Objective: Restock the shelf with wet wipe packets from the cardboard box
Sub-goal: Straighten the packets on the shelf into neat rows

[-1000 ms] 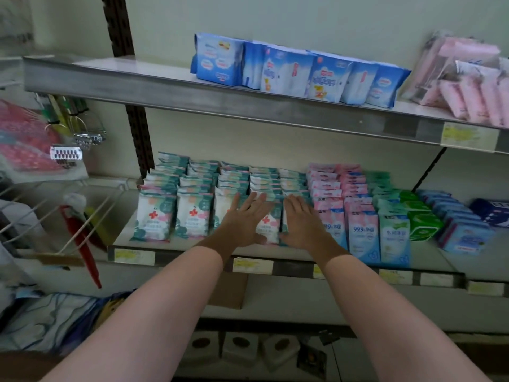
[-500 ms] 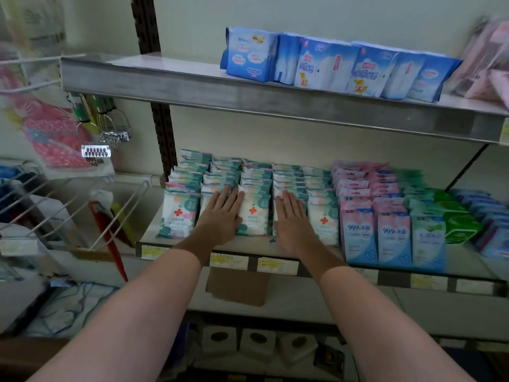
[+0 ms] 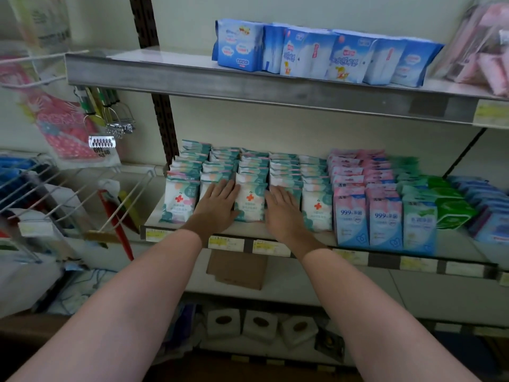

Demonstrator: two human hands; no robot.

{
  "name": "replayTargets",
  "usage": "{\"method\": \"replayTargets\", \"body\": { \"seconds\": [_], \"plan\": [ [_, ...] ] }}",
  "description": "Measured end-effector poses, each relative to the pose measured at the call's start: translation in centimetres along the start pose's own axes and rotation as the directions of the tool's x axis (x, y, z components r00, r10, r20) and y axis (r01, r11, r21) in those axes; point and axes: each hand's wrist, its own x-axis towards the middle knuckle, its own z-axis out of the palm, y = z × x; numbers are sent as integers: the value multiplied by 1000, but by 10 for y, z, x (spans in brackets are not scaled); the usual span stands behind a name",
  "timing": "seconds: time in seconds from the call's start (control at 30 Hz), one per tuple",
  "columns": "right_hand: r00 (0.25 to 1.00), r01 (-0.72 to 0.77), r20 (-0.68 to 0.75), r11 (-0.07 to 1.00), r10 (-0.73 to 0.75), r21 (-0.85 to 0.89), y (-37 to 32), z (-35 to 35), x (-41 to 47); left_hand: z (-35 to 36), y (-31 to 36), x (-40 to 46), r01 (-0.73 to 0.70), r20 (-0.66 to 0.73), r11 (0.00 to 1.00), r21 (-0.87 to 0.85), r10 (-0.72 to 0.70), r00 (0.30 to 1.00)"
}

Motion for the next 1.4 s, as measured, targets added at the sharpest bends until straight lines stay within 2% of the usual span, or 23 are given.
{"method": "replayTargets", "body": {
  "seconds": [0.13,0.2,0.37,0.43,0.53,0.6,0.67,0.77,0.97,1.2,1.4],
  "plan": [
    [989,147,-11,989,-147,9,-9,-1,-20,-6,17,-31,63,-30,998,-29,-64,997],
    [982,190,-24,982,-189,20,-17,-4,-29,-11,26,-53,116,-50,989,-97,-121,991],
    [960,280,-14,952,-280,121,-55,-1,-63,-15,44,-123,285,-38,953,-105,-290,956],
    [942,324,29,931,-333,166,-73,8,-83,-10,51,-158,365,-40,920,-141,-374,927],
    [909,348,145,902,-392,255,-100,26,-117,8,58,-214,459,73,885,-77,-454,888],
    [876,353,221,883,-429,310,-119,37,-135,24,59,-250,498,83,863,-82,-492,867],
    [857,373,238,869,-457,326,-139,51,-151,38,60,-286,545,98,830,-117,-537,838],
    [812,396,290,843,-506,364,-172,71,-174,61,59,-338,611,167,787,-87,-593,788],
    [712,455,422,826,-562,333,-239,116,-212,102,49,-430,768,294,629,-120,-716,633],
    [613,528,503,790,-609,312,-320,150,-221,138,16,-483,861,360,478,-174,-782,508],
    [610,554,529,795,-590,248,-386,169,-205,167,-33,-517,912,367,334,-237,-839,403]
  ]
}}
